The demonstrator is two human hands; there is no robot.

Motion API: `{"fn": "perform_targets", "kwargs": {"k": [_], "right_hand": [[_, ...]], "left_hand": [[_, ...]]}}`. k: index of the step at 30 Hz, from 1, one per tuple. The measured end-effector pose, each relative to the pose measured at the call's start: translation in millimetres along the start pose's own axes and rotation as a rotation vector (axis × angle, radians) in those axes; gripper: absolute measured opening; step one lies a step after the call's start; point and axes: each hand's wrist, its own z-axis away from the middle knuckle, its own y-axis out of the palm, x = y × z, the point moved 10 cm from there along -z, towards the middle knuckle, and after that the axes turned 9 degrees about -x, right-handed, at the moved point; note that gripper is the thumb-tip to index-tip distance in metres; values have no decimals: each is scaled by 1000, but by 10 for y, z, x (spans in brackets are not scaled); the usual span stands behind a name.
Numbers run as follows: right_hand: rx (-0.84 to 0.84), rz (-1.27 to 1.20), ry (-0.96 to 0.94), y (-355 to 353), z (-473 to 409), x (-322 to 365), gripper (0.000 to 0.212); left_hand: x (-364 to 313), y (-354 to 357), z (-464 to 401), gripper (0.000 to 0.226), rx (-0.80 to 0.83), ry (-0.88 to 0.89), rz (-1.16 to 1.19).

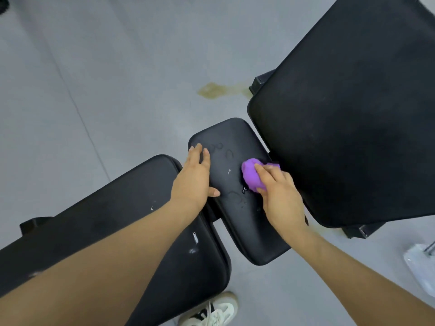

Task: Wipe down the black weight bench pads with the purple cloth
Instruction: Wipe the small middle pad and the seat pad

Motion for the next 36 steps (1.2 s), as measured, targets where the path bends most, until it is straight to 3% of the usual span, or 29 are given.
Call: {"fn": "perform_targets", "kwargs": {"k": [7,11,15,19,24,27,32,36], "right_hand": [[-25,-20,58,177,-1316,435,47],[-39,-51,-10,118,-876,426,52],[57,-12,-46,144,-18,353,56],[25,84,-71,143,-470,478,52],[22,34,-17,237,-1375,683,36],[5,-3,-49,188,-1156,611,47],[53,-1,-87,159,40,376,61],[15,55,-132,162,-411,476,54]], "left_hand": [[-17,20,-34,96,-46,-2,12],[-10,12,-24,95,-43,-23,57],[-20,0,-22,98,-46,-7,-14],[-24,-4,-10,97,-49,-15,-9],[-32,-13,-3,96,-65,-4,-1],[-34,-14,-5,96,-63,-11,6],[-17,-8,-15,98,-43,-22,-17],[-27,-33,-7,98,-63,-18,-13]]}}
